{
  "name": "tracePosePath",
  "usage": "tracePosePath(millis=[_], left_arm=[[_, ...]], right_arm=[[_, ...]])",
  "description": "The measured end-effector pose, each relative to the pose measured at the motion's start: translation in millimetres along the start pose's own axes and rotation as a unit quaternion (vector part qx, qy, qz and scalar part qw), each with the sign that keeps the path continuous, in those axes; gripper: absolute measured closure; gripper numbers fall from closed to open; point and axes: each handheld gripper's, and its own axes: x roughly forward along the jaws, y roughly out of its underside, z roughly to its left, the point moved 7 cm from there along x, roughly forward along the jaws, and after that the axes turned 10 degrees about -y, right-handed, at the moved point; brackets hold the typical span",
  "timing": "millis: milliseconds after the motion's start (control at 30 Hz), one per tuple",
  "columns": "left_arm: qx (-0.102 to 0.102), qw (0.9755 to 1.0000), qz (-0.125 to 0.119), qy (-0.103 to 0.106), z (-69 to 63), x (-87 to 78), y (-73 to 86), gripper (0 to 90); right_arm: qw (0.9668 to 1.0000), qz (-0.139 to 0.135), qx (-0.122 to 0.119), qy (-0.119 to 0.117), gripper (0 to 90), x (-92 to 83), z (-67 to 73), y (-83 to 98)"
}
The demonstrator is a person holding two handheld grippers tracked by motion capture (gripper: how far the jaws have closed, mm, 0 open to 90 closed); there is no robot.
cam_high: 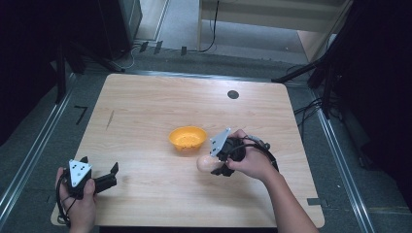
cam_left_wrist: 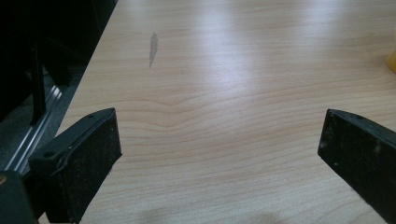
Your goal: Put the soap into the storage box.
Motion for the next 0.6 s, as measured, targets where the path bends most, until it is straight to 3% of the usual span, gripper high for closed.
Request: tracePosePath(millis=[600], left_arm=[[-0.003,1.0,-0.001,0.003,0.2,0.0,-0.1,0.0]], right_arm=[[0.9999,-0.011,-0.002,0.007,33.2,-11.1,-23.9,-23.7]])
